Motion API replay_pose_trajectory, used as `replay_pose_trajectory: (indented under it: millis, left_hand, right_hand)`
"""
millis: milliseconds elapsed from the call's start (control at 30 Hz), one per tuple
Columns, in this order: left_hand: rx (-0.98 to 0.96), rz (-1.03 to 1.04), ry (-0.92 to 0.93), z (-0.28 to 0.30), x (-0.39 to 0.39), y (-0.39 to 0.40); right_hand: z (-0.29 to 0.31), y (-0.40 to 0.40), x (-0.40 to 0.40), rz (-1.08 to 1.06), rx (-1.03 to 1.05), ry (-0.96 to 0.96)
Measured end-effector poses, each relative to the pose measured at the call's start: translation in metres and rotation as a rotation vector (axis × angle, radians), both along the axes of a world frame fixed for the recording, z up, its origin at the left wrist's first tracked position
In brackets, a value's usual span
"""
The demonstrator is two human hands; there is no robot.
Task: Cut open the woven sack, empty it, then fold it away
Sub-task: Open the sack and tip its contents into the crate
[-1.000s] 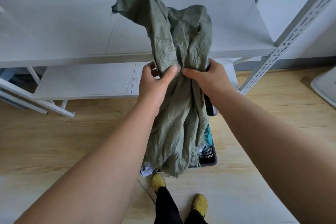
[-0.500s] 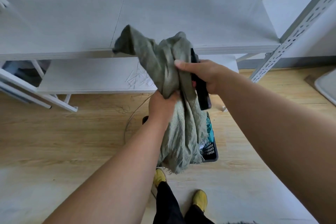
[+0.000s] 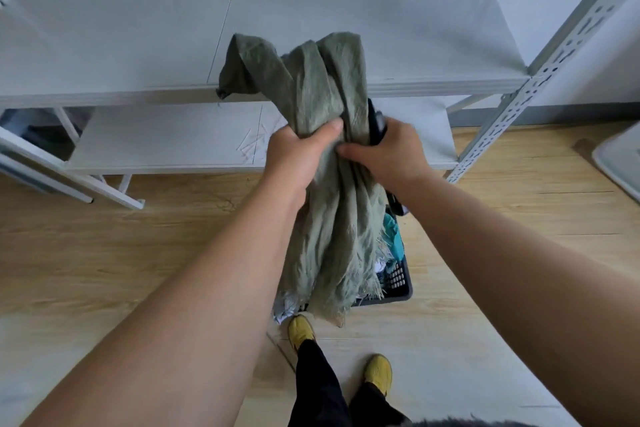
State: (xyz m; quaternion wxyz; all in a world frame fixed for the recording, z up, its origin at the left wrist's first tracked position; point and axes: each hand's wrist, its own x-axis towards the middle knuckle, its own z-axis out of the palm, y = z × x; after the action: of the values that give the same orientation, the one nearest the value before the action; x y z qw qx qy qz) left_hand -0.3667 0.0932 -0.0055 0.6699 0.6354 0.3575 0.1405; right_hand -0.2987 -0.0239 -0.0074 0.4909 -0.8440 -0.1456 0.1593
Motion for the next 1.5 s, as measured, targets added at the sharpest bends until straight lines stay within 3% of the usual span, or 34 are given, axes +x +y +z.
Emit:
replay_pose_trajectory:
  millis: [300,567,667,800,933,1100,1200,1300,1500]
  left_hand:
    - [0.001,-0.105,-0.180,0.026,-0.003,0.011]
    - [-0.022,-0.142,-0.245,0.026,-0.009,0.016]
    - [-0.022,-0.158,-0.204,0.019,-0.013,0.015]
    - [0.045,-0.181,-0.225,0.007,-0.020,0.020]
    - [0.254,-0.161,-0.046,-0.008,-0.028,0.017]
    - [0.369,-0.276,0.095,-0.023,-0.035,0.013]
    - [0.371,-0.359,0.168,-0.025,-0.033,0.004]
    - [0.286,-0.264,0.136,-0.028,-0.026,-0.003]
    - [0.174,-0.061,0.144,-0.030,-0.011,0.000]
  right_hand:
    - [0.034,0.008,0.004,-0.011,0.044,-0.169]
    - [0.037,0.013,0.004,-0.010,0.054,-0.214]
    - [0.036,0.014,0.007,0.041,-0.035,-0.198]
    - [0.039,0.010,0.018,-0.069,0.042,-0.229]
    - [0.031,0.010,0.021,0.008,-0.060,-0.212]
    - [0.050,0.014,0.030,0.073,0.035,-0.180]
    - [0.054,0.013,0.029,0.149,0.092,-0.003]
    - [0.054,0.015,0.025,0.241,0.154,0.155]
    - [0.043,0.002,0.027,0.162,0.203,0.112]
